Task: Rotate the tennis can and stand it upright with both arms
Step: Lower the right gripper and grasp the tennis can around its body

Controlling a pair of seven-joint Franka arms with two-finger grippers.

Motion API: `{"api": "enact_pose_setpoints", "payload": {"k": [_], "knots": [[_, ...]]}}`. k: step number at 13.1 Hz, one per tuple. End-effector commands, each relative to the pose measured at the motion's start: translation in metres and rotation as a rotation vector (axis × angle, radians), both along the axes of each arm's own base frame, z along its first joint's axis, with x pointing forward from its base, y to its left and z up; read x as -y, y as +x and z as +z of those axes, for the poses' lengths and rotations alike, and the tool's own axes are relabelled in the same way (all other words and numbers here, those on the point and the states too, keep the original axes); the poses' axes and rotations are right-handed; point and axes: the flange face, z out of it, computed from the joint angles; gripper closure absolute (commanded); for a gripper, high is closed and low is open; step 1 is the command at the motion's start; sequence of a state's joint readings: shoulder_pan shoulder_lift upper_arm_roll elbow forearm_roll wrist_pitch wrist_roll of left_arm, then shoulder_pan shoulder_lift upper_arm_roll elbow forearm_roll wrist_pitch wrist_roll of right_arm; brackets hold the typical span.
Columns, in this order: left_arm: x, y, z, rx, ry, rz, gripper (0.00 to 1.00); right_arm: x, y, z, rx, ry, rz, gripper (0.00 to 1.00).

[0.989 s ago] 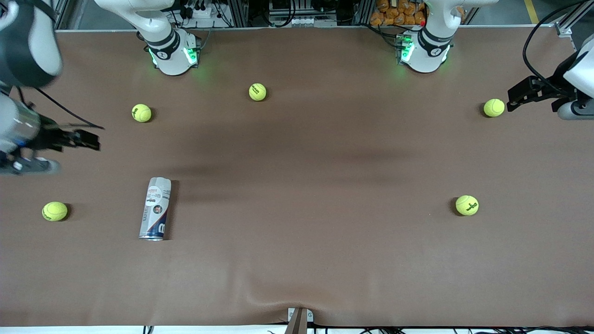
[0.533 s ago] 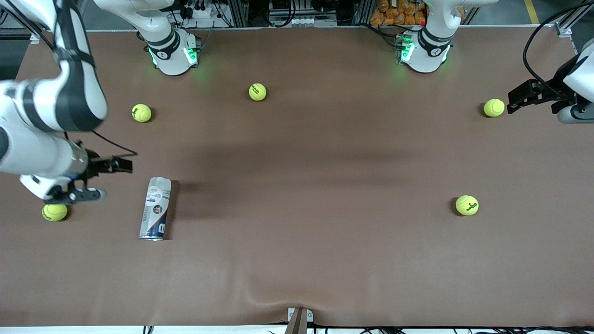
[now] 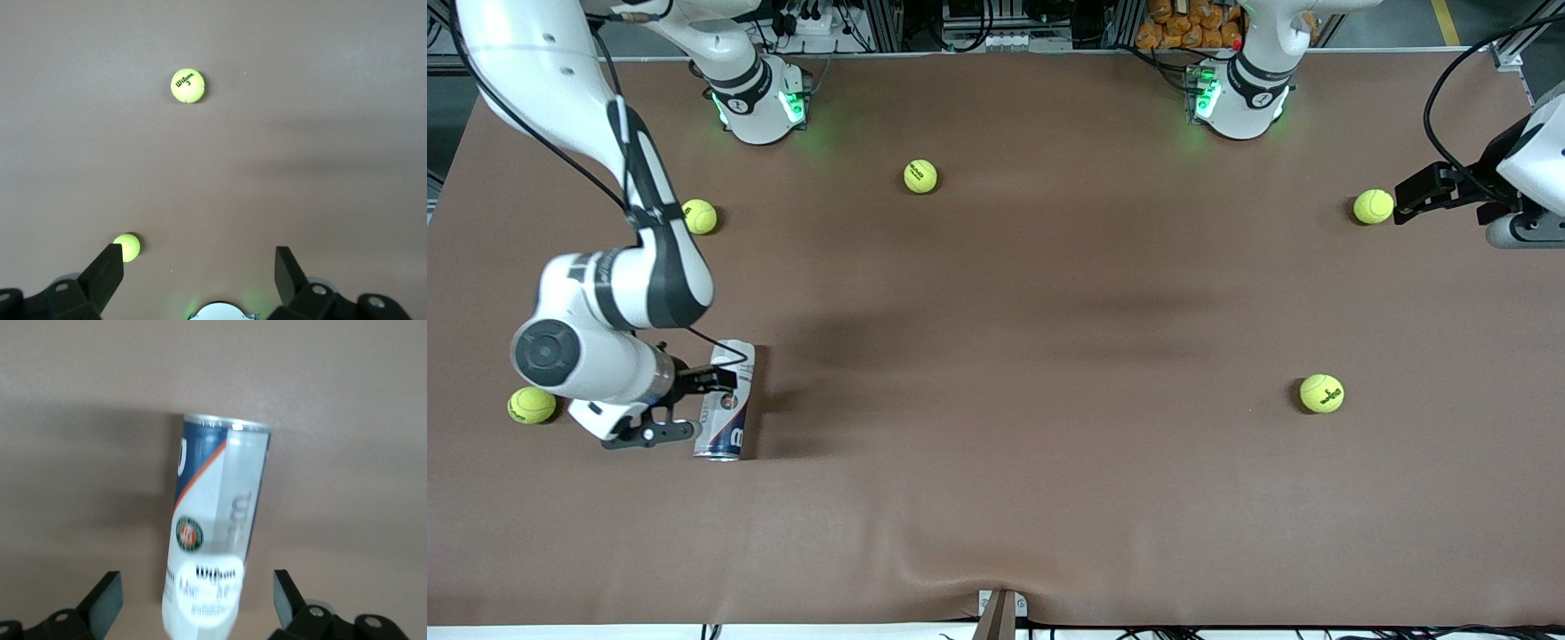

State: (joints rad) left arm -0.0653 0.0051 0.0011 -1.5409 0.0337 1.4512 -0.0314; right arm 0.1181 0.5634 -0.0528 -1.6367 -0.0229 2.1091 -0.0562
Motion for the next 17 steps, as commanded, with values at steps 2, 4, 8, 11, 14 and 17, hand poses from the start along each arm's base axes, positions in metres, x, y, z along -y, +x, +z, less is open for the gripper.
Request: {"api": "enact_pose_setpoints", "payload": {"k": [2,4,8,11,14,17], "knots": [[-0.001,0.002,0.005,0.004,0.012,-0.015,0.0,0.01,0.005,-0.03,-0.007,0.002,-0.009,0.0],[-0.001,0.002,0.005,0.004,0.012,-0.015,0.0,0.011,0.005,-0.045,-0.013,0.001,-0.013,0.0],[-0.001,0.003,0.005,0.004,0.011,-0.016,0.0,0.014,-0.003,-0.067,-0.052,0.031,-0.06,0.0],[-0.001,0.003,0.005,0.004,0.011,-0.016,0.0,0.015,-0.009,-0.082,-0.089,0.078,-0.098,0.0],[-0.001,0.003,0.005,0.004,0.011,-0.016,0.0,0.016,-0.011,-0.086,-0.098,0.077,-0.095,0.0],[-0.001,0.003,0.005,0.004,0.01,-0.017,0.0,0.016,-0.013,-0.095,-0.107,0.074,-0.094,0.0]]}}
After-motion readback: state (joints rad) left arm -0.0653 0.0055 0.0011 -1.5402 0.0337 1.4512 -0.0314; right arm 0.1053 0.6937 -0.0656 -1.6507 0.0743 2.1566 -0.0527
